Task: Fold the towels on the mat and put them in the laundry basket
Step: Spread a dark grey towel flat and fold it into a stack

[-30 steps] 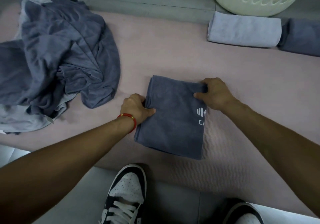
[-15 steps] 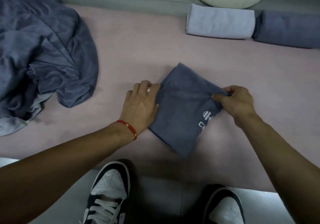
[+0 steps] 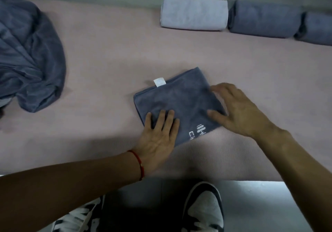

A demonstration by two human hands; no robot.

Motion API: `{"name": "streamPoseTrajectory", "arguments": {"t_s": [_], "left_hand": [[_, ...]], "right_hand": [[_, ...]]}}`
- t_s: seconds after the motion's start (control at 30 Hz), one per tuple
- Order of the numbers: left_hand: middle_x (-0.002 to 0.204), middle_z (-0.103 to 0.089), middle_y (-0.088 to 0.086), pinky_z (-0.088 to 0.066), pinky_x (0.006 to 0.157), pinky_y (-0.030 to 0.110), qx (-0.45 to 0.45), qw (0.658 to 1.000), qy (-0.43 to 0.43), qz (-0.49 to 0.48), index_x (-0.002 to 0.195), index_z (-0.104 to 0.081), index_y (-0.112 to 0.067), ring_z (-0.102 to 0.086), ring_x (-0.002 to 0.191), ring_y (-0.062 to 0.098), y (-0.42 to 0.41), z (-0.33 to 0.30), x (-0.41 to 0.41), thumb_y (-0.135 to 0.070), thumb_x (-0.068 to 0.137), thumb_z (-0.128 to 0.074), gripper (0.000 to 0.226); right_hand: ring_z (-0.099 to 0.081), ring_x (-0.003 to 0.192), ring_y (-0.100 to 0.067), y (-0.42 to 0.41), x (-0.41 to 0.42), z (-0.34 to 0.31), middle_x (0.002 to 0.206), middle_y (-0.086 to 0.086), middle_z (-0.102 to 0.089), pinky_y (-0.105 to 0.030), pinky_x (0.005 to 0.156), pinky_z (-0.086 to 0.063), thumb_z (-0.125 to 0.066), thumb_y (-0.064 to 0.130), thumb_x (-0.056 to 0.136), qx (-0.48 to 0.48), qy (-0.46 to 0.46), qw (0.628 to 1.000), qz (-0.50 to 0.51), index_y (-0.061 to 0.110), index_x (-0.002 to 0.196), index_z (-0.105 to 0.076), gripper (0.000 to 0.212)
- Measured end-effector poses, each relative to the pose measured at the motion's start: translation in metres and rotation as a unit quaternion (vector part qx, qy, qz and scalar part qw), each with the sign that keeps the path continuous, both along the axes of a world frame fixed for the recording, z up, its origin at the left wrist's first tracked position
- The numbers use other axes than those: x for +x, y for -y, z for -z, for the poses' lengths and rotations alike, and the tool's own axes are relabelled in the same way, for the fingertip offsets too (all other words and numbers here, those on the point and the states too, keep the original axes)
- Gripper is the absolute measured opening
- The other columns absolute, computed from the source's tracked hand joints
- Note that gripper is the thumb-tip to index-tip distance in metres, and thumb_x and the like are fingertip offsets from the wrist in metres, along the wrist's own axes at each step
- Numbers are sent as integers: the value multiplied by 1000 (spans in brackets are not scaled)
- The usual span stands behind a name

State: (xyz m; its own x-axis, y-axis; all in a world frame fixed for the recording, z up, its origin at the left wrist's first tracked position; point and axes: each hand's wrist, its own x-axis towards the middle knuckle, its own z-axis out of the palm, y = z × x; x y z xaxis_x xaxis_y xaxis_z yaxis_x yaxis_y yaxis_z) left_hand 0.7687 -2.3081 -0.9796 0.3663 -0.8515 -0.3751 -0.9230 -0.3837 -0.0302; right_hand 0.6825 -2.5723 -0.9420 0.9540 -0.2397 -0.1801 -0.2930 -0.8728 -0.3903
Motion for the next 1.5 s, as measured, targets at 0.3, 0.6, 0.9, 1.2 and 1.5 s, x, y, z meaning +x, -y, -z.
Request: {"name": "streamPoseTrajectory", "arguments": {"t_s": [0.3, 0.6, 0.9, 1.2, 1.5], "left_hand": [[163, -18, 22, -21, 123, 45, 29, 986, -165, -22, 157, -19, -3, -22, 150, 37, -4, -39, 26, -38, 89, -18, 76], [104, -72, -11, -55, 87, 30, -162, 868, -433, -184, 116, -67, -31, -67, 95, 6, -56, -34, 86, -33, 83, -60, 34], [104, -72, -5, -57, 87, 34, -310, 764, -349, -445, 116, -64, -19, -69, 96, 12, -29, -10, 88, -38, 98, -59, 27], [106, -65, 2, -45, 74, 23, -275, 792, -252, -483, 117, -61, -12, -59, 92, 17, -8, -6, 89, -38, 101, -53, 31], [108, -64, 0, -43, 70, 15, -272, 809, -241, -462, 118, -57, -15, -62, 100, 19, -13, -2, 93, -35, 96, -63, 31]], "right_hand": [[-48, 140, -27, 11, 11, 31, 155, -10, -46, -45, 118, -36, -88, 22, 73, -114, 7, 937, -332, 14, 153, -42, 93], [-64, 79, 6, -7, 6, -9, 83, 25, -68, -11, 66, -48, -70, 11, 89, 192, -135, 959, -160, 21, 116, -70, 29], [-65, 86, -14, -12, 21, 11, 96, 4, -70, -26, 70, -50, -68, 31, 95, 255, -22, 949, 182, 20, 105, -65, 16], [-60, 111, -35, -71, 37, 1, 135, -15, -52, -46, 86, -50, -55, 37, 98, -152, 60, 974, 160, 13, 142, -44, 51], [-27, 150, -37, -110, 55, 53, 162, -14, -32, -62, 121, -11, -16, 54, 104, -171, -48, 984, -21, 17, 160, -25, 68]]}}
